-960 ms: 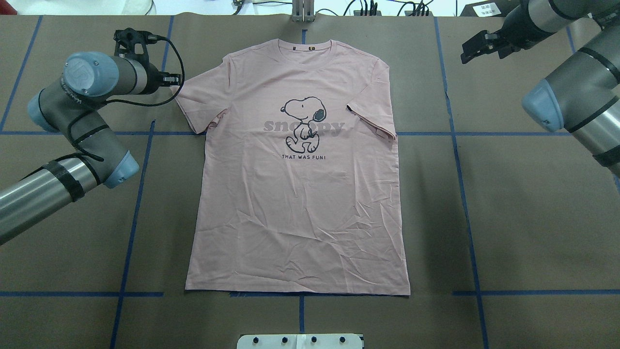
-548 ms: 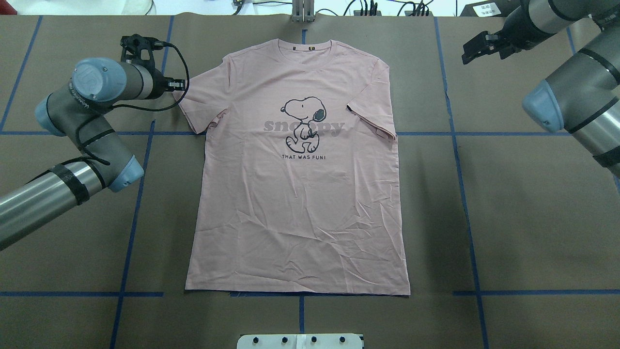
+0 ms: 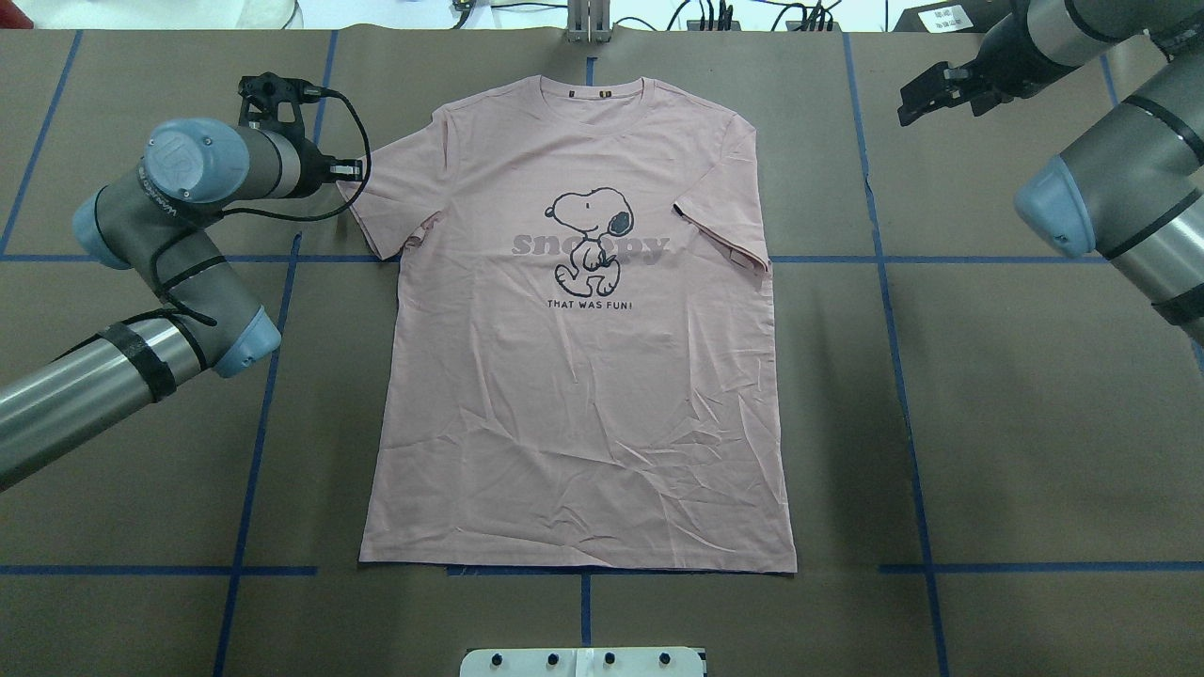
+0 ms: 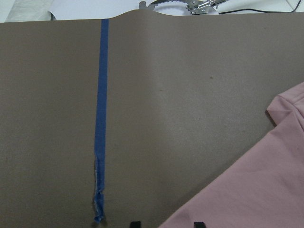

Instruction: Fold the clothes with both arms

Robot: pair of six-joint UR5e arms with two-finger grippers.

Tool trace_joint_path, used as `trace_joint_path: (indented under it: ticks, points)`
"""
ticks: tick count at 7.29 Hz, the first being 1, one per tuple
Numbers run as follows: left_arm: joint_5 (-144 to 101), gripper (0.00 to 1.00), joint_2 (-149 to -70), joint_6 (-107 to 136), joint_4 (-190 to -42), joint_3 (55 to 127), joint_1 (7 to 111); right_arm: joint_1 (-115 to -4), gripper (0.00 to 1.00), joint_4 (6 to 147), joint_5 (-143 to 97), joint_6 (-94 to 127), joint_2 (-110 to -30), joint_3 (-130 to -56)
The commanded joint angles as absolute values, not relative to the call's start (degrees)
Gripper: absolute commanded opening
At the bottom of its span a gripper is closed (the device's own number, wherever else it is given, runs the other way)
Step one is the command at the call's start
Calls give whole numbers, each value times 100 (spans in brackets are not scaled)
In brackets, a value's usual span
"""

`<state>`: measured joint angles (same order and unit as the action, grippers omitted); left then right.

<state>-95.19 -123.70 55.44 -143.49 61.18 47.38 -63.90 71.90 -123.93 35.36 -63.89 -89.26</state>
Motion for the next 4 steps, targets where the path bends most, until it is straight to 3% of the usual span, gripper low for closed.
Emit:
trace_joint_path:
  ticks: [1, 4]
  points:
    - [-9527, 0, -12357, 5494, -14388, 6178, 4729, -6390, 100, 7189, -12393, 3542, -6398, -8930]
    - [-9571, 0, -12418, 5563, -13393, 7141, 4729, -6390, 100, 7189, -12393, 3542, -6416, -8956]
